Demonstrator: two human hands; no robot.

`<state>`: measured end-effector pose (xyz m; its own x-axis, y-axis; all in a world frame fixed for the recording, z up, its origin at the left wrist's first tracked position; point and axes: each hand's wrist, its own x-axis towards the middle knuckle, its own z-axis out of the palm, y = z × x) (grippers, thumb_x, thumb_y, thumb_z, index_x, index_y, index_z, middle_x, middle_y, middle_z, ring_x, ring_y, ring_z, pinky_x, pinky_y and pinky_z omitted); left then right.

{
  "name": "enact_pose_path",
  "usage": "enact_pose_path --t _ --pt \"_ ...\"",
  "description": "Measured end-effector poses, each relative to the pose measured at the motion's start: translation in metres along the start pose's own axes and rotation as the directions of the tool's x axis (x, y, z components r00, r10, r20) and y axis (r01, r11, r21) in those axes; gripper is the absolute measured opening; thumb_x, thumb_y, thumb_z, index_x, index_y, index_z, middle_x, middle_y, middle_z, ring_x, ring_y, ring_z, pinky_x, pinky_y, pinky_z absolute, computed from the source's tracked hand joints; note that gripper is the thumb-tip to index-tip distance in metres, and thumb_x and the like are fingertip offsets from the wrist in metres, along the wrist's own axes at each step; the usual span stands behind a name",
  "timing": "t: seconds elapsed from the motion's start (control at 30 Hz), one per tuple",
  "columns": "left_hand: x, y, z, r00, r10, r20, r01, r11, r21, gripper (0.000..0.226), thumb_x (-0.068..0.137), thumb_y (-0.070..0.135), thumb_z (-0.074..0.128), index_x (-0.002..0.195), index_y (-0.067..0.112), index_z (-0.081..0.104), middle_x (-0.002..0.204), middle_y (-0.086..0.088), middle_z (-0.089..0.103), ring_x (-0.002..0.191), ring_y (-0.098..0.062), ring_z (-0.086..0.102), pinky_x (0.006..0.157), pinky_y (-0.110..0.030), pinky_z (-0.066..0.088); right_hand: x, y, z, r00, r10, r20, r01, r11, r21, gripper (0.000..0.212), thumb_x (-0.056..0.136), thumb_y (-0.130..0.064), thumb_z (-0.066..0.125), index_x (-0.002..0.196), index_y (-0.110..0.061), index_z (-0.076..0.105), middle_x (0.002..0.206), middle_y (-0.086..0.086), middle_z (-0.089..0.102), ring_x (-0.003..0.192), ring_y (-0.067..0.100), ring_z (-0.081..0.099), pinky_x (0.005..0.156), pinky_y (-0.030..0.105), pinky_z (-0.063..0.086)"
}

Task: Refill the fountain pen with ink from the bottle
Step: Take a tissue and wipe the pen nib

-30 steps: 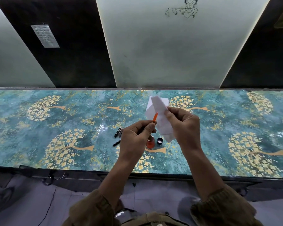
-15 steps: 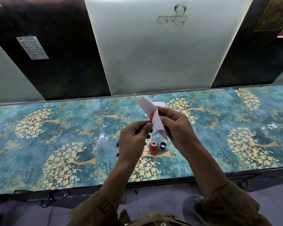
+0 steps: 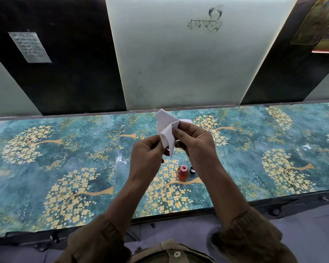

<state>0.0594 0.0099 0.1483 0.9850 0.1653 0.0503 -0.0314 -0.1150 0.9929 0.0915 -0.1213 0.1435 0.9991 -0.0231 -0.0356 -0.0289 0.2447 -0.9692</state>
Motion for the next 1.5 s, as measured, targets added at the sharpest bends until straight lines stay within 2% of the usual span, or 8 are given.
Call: enact_pose_path --t 0.17,0.37,0.57,0.7,0.8,0.93,1.13,1.5 --pt "0.010 -0.007 -0.020 1.000 0.023 -0.004 -0.023 1.000 0.008 0.014 0.092 0.011 0.067 0.087 0.017 0.079 0.054 0.011 0.067 0.040 -0.002 0.043 0.043 -0.015 0.035 0.001 0.006 0.019 0.999 -0.014 -0.036 0.014 1.000 -0.001 0.020 0.086 -0.004 0.072 0.105 -0.011 0.077 0.102 0.015 0.077 0.091 0.032 0.068 0.087 0.056 0.052" --pt "0.015 -0.018 -0.044 0.999 0.051 0.000 -0.051 0.999 0.014 0.010 0.084 0.011 0.075 0.082 0.019 0.080 0.067 -0.001 0.075 0.054 -0.005 0.059 0.052 -0.016 0.045 -0.007 0.021 0.041 0.994 -0.021 -0.109 0.019 1.000 -0.019 0.023 0.087 -0.005 0.072 0.110 -0.006 0.076 0.100 0.013 0.078 0.089 0.027 0.071 0.076 0.041 0.055" --pt "0.010 -0.022 -0.046 0.997 0.046 0.062 -0.044 0.998 -0.038 0.034 0.091 0.009 0.066 0.077 0.038 0.076 0.064 0.003 0.074 0.057 -0.012 0.053 0.052 -0.023 0.043 -0.013 0.026 0.047 0.990 -0.024 -0.142 0.030 0.999 0.043 0.018 0.089 -0.003 0.069 0.105 -0.006 0.077 0.098 0.014 0.077 0.084 0.028 0.068 0.074 0.041 0.055" --pt "0.012 -0.022 -0.045 0.997 0.030 0.075 -0.022 0.994 -0.103 0.033 0.093 0.009 0.066 0.074 0.034 0.079 0.056 -0.017 0.058 0.050 -0.019 0.033 0.045 -0.025 0.028 -0.013 0.021 0.048 0.990 -0.010 -0.138 0.025 0.994 0.109 0.016 0.091 -0.001 0.064 0.101 -0.005 0.076 0.090 0.011 0.077 0.079 0.026 0.069 0.073 0.043 0.057" --pt "0.018 -0.020 -0.042 0.995 0.037 0.091 -0.029 0.996 -0.084 0.023 0.092 0.008 0.066 0.078 0.021 0.080 0.056 -0.011 0.056 0.051 -0.017 0.033 0.045 -0.023 0.028 -0.011 0.017 0.050 0.989 -0.020 -0.146 0.046 0.983 0.176 0.016 0.091 0.000 0.063 0.095 -0.007 0.077 0.085 0.009 0.077 0.074 0.023 0.068 0.065 0.032 0.057" --pt "0.020 -0.016 -0.031 0.996 0.065 0.062 -0.058 0.993 -0.105 0.023 0.091 0.009 0.066 0.079 0.021 0.081 0.065 -0.025 0.064 0.055 -0.016 0.039 0.051 -0.027 0.032 -0.005 0.005 0.042 0.993 0.042 -0.109 -0.011 0.963 0.268 0.021 0.092 -0.001 0.061 0.087 -0.011 0.079 0.083 0.010 0.076 0.071 0.022 0.069 0.064 0.030 0.057" --pt "0.016 -0.016 -0.024 0.997 0.061 0.050 -0.053 0.989 -0.139 0.019 0.090 0.008 0.069 0.094 0.024 0.078 0.064 0.008 0.073 0.050 -0.004 0.054 0.051 -0.017 0.043 -0.008 0.003 0.035 0.997 0.035 -0.072 -0.019 0.979 0.205 0.016 0.092 -0.006 0.063 0.092 -0.011 0.078 0.087 0.009 0.076 0.075 0.022 0.069 0.066 0.035 0.058" --pt "0.029 -0.019 0.003 0.999 0.040 -0.013 -0.041 0.995 -0.086 0.014 0.093 0.005 0.066 0.098 0.002 0.079 0.061 0.014 0.068 0.050 0.003 0.055 0.051 -0.008 0.041 0.017 -0.006 0.017 0.995 0.091 -0.039 -0.083 0.980 0.182 0.015 0.091 -0.008 0.064 0.092 -0.012 0.079 0.086 0.009 0.076 0.072 0.022 0.068 0.067 0.036 0.055"
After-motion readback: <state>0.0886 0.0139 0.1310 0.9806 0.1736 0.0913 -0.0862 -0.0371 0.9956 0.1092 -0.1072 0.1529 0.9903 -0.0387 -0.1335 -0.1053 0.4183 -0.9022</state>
